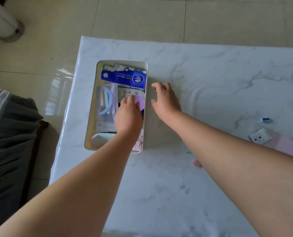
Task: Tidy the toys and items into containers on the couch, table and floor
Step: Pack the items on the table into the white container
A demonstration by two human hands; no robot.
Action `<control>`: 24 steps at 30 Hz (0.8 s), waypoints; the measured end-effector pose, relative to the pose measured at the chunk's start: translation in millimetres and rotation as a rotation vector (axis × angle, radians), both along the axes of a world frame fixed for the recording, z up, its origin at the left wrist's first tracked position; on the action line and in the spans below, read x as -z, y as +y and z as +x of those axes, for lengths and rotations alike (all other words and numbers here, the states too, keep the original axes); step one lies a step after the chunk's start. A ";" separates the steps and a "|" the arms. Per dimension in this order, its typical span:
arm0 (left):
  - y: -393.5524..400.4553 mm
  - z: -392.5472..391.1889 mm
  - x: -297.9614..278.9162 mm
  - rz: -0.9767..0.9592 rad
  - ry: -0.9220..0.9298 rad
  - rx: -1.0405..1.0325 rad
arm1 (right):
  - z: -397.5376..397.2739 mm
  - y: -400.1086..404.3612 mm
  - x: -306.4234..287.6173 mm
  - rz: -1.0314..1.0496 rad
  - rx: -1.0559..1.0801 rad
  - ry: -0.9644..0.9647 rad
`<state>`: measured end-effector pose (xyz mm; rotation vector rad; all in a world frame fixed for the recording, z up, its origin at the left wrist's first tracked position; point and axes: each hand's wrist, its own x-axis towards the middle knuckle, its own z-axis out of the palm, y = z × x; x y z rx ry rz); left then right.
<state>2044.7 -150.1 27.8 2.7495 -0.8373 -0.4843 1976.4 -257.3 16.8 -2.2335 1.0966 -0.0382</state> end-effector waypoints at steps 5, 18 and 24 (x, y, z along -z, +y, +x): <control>-20.0 -24.6 12.7 0.183 0.069 0.147 | -38.8 -12.9 19.7 0.029 0.091 0.091; -50.8 -115.4 11.4 0.168 0.064 0.176 | -205.6 -63.3 31.9 0.033 0.156 0.232; -75.2 -194.8 12.2 0.154 0.098 0.180 | -270.9 -83.3 32.4 0.049 0.143 0.202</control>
